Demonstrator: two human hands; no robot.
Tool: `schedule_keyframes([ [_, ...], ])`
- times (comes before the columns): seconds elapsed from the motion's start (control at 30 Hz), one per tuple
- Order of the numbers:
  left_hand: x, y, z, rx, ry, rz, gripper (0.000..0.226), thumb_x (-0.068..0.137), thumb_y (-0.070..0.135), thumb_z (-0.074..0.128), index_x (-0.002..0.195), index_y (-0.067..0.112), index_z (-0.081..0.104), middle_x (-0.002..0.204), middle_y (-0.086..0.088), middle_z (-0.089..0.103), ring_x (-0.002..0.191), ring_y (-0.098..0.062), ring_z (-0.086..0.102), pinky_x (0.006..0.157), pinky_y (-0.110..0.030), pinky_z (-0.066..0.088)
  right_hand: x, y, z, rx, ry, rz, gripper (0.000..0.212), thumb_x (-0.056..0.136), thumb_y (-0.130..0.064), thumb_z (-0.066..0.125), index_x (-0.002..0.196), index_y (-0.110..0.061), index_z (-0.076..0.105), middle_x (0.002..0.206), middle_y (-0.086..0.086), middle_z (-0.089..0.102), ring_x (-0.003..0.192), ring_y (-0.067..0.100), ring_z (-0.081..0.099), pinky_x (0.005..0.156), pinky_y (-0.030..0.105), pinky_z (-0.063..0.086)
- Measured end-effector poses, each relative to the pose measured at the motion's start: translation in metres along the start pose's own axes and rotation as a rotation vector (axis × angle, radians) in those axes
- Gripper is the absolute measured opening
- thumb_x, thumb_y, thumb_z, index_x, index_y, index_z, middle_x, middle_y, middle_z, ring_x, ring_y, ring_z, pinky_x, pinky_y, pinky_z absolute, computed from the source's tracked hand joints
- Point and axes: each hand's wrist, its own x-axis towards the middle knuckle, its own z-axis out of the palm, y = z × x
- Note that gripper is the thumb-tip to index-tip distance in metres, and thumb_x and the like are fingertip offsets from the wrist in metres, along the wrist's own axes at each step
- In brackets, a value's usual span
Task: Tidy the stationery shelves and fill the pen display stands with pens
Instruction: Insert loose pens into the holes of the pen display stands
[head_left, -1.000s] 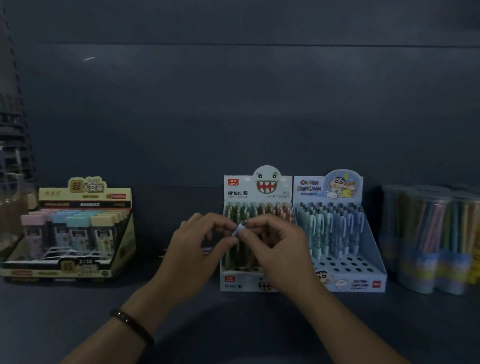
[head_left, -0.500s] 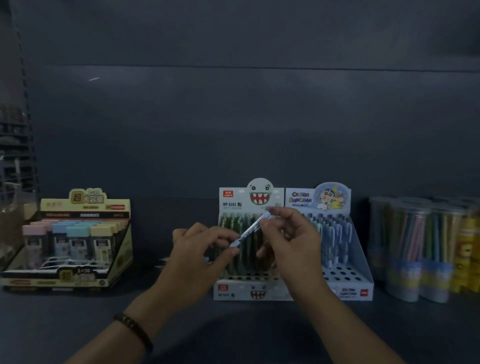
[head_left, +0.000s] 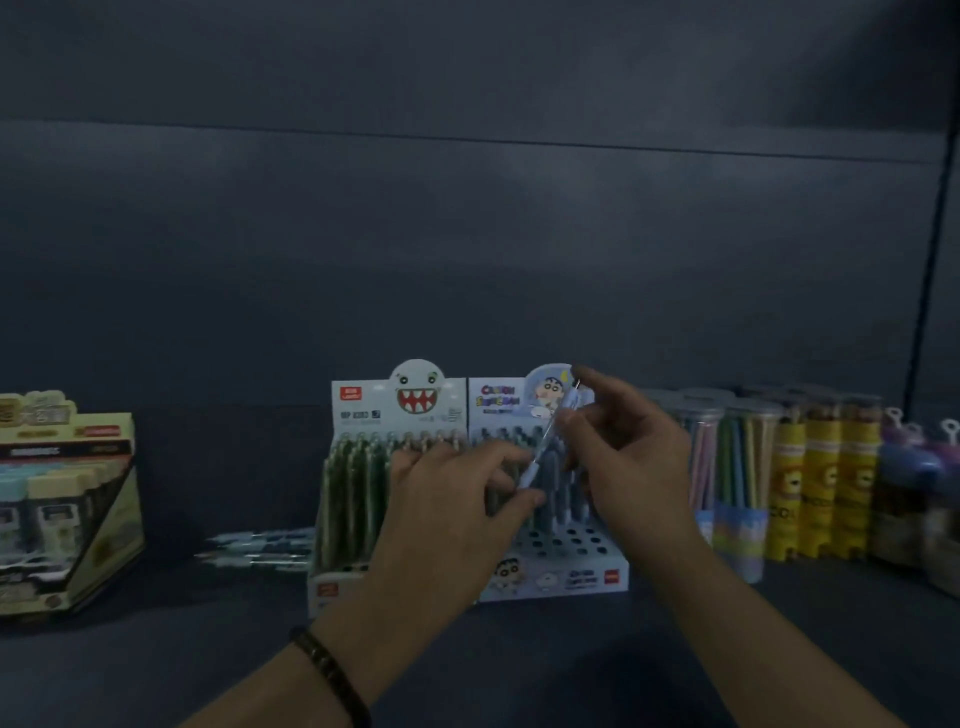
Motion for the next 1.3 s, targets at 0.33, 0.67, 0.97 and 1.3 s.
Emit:
schedule_keyframes([
  [0.33, -0.035, -0.01, 0.045, 0.277, -0.256, 0.159, 0.035, 0.096, 0.054, 0.046, 0.122, 0.041, 0.067, 0.109, 0.025, 0.061, 0.105, -0.007, 0.051, 0.086, -0.03, 0.037, 0.011, 0.04, -0.036, -0.293, 0.184, -0.189, 0.039, 0.098, -0.007, 0.07, 0.128, -0.032, 0.07, 0.085, -0.011, 0.071, 0.078, 0.005, 0.07, 0.068, 0.018, 0.056],
  [0.67, -0.036, -0.024, 0.05, 0.271, -0.364, 0.2, 0.056, 0.073, 0.016, 0.095, 0.114, 0.048, 0.076, 0.099, 0.028, 0.068, 0.086, -0.005, 0.059, 0.074, -0.029, 0.05, 0.008, 0.055, -0.045, -0.47, 0.028, -0.217, 0.038, 0.097, -0.008, 0.071, 0.13, -0.027, 0.072, 0.076, -0.008, 0.069, 0.069, 0.009, 0.067, 0.066, 0.016, 0.053],
  [0.97, -0.036, -0.028, 0.055, 0.257, -0.302, 0.236, 0.057, 0.072, 0.013, 0.095, 0.114, 0.048, 0.076, 0.098, 0.026, 0.068, 0.084, -0.004, 0.059, 0.075, -0.025, 0.043, 0.004, 0.056, -0.042, -0.597, -0.074, -0.168, 0.035, 0.096, -0.01, 0.073, 0.127, -0.027, 0.074, 0.07, -0.012, 0.067, 0.067, 0.006, 0.066, 0.062, 0.004, 0.046],
  [1.3, -0.038, -0.028, 0.053, 0.203, -0.278, 0.275, 0.05, 0.08, 0.017, 0.088, 0.118, 0.047, 0.075, 0.101, 0.025, 0.068, 0.09, -0.005, 0.061, 0.081, -0.028, 0.043, -0.001, 0.058, -0.042, -0.664, -0.169, -0.113, 0.041, 0.099, -0.012, 0.068, 0.133, -0.034, 0.07, 0.049, -0.014, 0.052, 0.043, 0.008, 0.047, 0.049, 0.009, 0.038],
])
